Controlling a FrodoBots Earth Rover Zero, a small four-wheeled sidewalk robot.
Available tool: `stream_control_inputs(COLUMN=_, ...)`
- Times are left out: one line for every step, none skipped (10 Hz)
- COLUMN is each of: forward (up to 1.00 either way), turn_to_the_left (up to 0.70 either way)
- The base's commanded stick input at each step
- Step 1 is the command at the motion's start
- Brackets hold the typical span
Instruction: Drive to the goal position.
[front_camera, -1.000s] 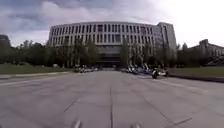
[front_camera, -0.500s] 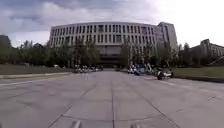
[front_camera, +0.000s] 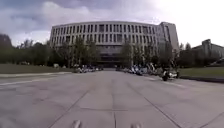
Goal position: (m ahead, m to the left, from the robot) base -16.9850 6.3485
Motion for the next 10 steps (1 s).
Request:
stream_control_inputs(forward=1.0, turn_to_the_left=0.0)
stream_control_inputs(forward=1.0, turn_to_the_left=0.0)
stream_control_inputs(forward=1.0, turn_to_the_left=0.0)
stream_control_inputs(forward=1.0, turn_to_the_left=0.0)
stream_control_inputs(forward=1.0, turn_to_the_left=0.0)
stream_control_inputs(forward=1.0, turn_to_the_left=0.0)
stream_control_inputs(forward=1.0, turn_to_the_left=0.0)
stream_control_inputs(forward=1.0, turn_to_the_left=0.0)
stream_control_inputs(forward=1.0, turn_to_the_left=0.0)
stream_control_inputs(forward=1.0, turn_to_the_left=0.0)
